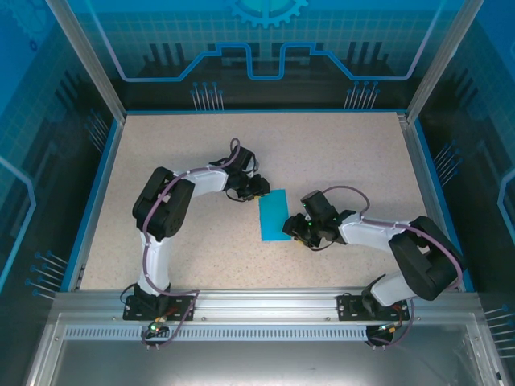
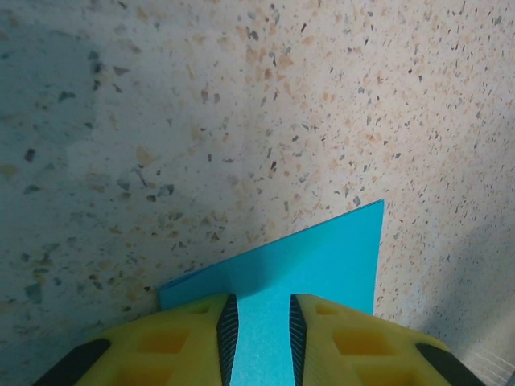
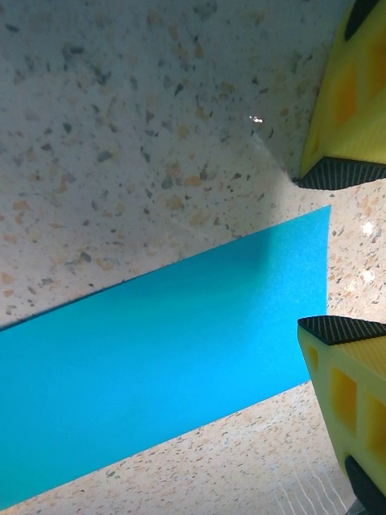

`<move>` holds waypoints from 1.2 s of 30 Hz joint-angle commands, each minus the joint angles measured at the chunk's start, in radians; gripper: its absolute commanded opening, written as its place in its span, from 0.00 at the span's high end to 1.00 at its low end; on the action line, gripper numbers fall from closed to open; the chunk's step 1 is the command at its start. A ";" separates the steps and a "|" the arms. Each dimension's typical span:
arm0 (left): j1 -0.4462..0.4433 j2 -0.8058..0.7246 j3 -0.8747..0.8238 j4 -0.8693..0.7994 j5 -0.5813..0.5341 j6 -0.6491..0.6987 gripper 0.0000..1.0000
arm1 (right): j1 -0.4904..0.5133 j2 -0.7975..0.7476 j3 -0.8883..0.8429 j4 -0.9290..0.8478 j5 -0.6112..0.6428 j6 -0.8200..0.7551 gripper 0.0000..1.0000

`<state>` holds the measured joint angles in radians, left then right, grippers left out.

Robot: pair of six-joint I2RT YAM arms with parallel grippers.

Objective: Fold a paper plane with a square sheet of paper (pick it up from the middle)
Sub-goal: Third fold the triangle at the center of the table.

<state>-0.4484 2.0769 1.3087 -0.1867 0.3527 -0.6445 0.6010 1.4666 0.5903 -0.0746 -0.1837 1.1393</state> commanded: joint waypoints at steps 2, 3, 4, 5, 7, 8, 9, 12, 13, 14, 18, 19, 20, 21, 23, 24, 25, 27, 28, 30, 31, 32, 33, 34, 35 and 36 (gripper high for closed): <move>0.007 0.043 -0.005 -0.080 -0.037 0.037 0.72 | 0.001 0.046 0.011 0.115 -0.058 0.001 0.51; 0.007 0.044 -0.007 -0.078 -0.035 0.037 0.73 | 0.000 0.047 0.011 0.121 -0.060 0.001 0.51; 0.007 0.044 -0.008 -0.077 -0.032 0.037 0.73 | 0.000 0.051 0.013 0.123 -0.062 0.000 0.51; 0.007 0.044 -0.012 -0.075 -0.030 0.036 0.73 | 0.001 0.053 0.014 0.124 -0.066 0.003 0.52; 0.007 0.044 -0.018 -0.073 -0.027 0.033 0.73 | 0.003 0.054 0.010 0.142 -0.073 0.011 0.52; 0.007 0.043 -0.021 -0.068 -0.025 0.031 0.73 | 0.006 0.054 0.008 0.149 -0.077 0.013 0.52; 0.007 0.043 -0.026 -0.065 -0.022 0.029 0.73 | 0.011 0.054 0.012 0.145 -0.076 0.013 0.53; 0.007 0.045 -0.034 -0.053 -0.014 0.020 0.73 | 0.016 0.048 0.007 0.151 -0.067 0.011 0.53; 0.007 0.044 -0.037 -0.052 -0.014 0.019 0.73 | 0.017 0.045 0.010 0.142 -0.065 0.013 0.53; 0.007 0.044 -0.036 -0.052 -0.014 0.018 0.73 | 0.019 0.042 0.012 0.132 -0.062 0.013 0.53; 0.007 0.040 -0.042 -0.054 -0.014 0.015 0.73 | 0.024 0.012 0.013 0.087 -0.028 0.013 0.54; 0.007 0.039 -0.044 -0.056 -0.015 0.016 0.73 | 0.029 -0.003 0.009 0.084 -0.029 0.016 0.54; 0.007 0.038 -0.043 -0.056 -0.015 0.015 0.73 | 0.035 -0.021 0.006 0.090 -0.034 0.020 0.54; 0.007 0.037 -0.043 -0.058 -0.015 0.014 0.73 | 0.044 -0.034 0.006 0.082 -0.029 0.030 0.53; 0.007 0.039 -0.040 -0.059 -0.014 0.012 0.73 | 0.062 -0.057 -0.005 0.076 -0.023 0.074 0.53; 0.007 0.038 -0.039 -0.059 -0.015 0.012 0.74 | 0.071 -0.061 -0.014 0.089 -0.022 0.098 0.52; 0.006 0.038 -0.039 -0.060 -0.015 0.012 0.74 | 0.086 -0.059 -0.021 0.110 -0.017 0.124 0.52; 0.006 0.038 -0.037 -0.062 -0.015 0.011 0.74 | 0.107 -0.040 -0.023 0.155 -0.023 0.158 0.52; 0.007 0.038 -0.037 -0.063 -0.016 0.011 0.74 | 0.114 -0.030 -0.019 0.173 -0.027 0.168 0.52; 0.007 0.038 -0.034 -0.067 -0.018 0.010 0.74 | 0.135 -0.005 -0.017 0.217 -0.029 0.200 0.52; 0.007 0.038 -0.034 -0.066 -0.018 0.011 0.73 | 0.143 0.007 -0.012 0.231 -0.032 0.209 0.52; 0.007 0.040 -0.033 -0.068 -0.020 0.011 0.74 | 0.151 0.021 -0.003 0.228 -0.030 0.221 0.52; 0.008 0.040 -0.032 -0.070 -0.020 0.012 0.74 | 0.160 0.032 0.001 0.230 -0.029 0.231 0.52; 0.007 0.040 -0.030 -0.071 -0.020 0.014 0.74 | 0.166 0.044 0.001 0.237 -0.030 0.241 0.52; 0.007 0.040 -0.028 -0.074 -0.021 0.014 0.74 | 0.171 0.055 -0.001 0.250 -0.030 0.257 0.52; 0.007 0.040 -0.028 -0.077 -0.023 0.017 0.74 | 0.178 0.063 -0.007 0.264 -0.028 0.272 0.52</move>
<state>-0.4477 2.0769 1.3045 -0.1825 0.3534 -0.6441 0.7574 1.5024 0.5865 0.1368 -0.2035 1.3472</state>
